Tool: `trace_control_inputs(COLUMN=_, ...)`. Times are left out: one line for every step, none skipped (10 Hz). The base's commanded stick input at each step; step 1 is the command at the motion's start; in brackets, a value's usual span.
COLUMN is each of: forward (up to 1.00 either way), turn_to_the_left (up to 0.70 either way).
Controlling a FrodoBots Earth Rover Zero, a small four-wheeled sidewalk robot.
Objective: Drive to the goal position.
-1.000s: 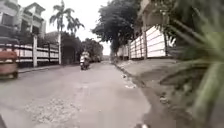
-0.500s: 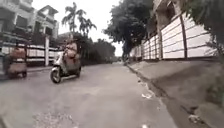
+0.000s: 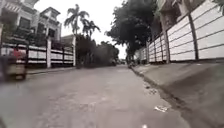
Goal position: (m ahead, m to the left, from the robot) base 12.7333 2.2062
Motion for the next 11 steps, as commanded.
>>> trace_control_inputs(forward=0.85, turn_to_the_left=-0.13)
trace_control_inputs(forward=0.85, turn_to_the_left=-0.13)
trace_control_inputs(forward=0.85, turn_to_the_left=-0.13)
trace_control_inputs(forward=0.85, turn_to_the_left=-0.13)
trace_control_inputs(forward=0.85, turn_to_the_left=-0.14)
trace_control_inputs(forward=0.85, turn_to_the_left=-0.14)
trace_control_inputs(forward=0.85, turn_to_the_left=-0.13)
trace_control_inputs(forward=0.85, turn_to_the_left=-0.10)
trace_control_inputs(forward=0.85, turn_to_the_left=-0.06)
trace_control_inputs(forward=0.85, turn_to_the_left=-0.01)
trace_control_inputs(forward=0.85, turn_to_the_left=0.03)
